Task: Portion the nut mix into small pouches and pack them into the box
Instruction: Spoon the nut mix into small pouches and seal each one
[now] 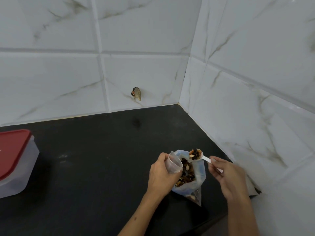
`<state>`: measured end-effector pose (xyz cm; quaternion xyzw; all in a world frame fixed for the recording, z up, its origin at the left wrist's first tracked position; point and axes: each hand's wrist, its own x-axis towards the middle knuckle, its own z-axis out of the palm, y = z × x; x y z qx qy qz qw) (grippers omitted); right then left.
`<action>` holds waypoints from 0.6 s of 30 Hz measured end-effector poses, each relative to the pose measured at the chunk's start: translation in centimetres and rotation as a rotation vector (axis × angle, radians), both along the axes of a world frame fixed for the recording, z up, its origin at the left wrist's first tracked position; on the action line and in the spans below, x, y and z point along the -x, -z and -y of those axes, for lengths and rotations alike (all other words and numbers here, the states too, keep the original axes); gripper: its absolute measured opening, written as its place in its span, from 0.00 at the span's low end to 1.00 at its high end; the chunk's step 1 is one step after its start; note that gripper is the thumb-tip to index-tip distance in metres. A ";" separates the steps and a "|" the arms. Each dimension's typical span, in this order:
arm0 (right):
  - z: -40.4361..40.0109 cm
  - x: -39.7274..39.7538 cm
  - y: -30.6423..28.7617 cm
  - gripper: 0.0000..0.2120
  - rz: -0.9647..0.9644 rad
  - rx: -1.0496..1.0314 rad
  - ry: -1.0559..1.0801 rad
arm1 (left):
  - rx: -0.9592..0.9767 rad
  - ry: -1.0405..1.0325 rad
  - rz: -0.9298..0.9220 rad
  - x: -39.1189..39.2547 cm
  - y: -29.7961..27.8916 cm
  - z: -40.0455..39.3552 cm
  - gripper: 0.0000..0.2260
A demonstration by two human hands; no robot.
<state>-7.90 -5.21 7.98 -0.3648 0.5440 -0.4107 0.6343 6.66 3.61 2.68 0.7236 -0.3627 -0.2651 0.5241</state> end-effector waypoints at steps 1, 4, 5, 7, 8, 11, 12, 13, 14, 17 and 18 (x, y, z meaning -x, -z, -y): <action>-0.2 0.0 -0.8 0.05 0.014 0.023 -0.019 | -0.003 0.001 0.006 0.1 -0.2 0.2 0.11; -1.0 -0.3 -2.4 0.05 0.023 0.081 -0.084 | -0.007 0.004 0.024 0.3 -0.8 0.7 0.10; -1.3 -0.5 -2.7 0.05 0.017 0.100 -0.105 | -0.003 0.005 0.026 0.4 -1.1 0.9 0.10; -1.8 -1.0 -2.9 0.06 -0.023 0.153 -0.137 | 0.015 0.010 0.009 0.4 -1.5 1.2 0.11; -2.1 -1.2 -2.9 0.06 -0.056 0.189 -0.154 | 0.027 0.012 -0.003 0.4 -1.6 1.3 0.11; -2.7 -1.6 -3.0 0.08 -0.193 0.315 -0.229 | 0.043 0.005 -0.010 0.2 -1.7 1.5 0.13; -2.9 -1.7 -3.2 0.09 -0.259 0.371 -0.265 | 0.049 0.004 -0.009 0.1 -1.7 1.6 0.13; -3.1 -1.7 -3.4 0.11 -0.325 0.431 -0.305 | 0.059 0.005 -0.011 0.1 -1.6 1.7 0.13; -3.3 -1.7 -3.5 0.12 -0.382 0.485 -0.345 | 0.068 0.006 -0.016 0.0 -1.5 1.7 0.13; -3.7 -1.9 -3.9 0.12 -0.512 0.572 -0.428 | 0.087 0.007 -0.041 -0.1 -1.4 1.6 0.13; -3.8 -1.9 -4.0 0.11 -0.552 0.583 -0.445 | 0.092 0.010 -0.047 -0.1 -1.3 1.6 0.13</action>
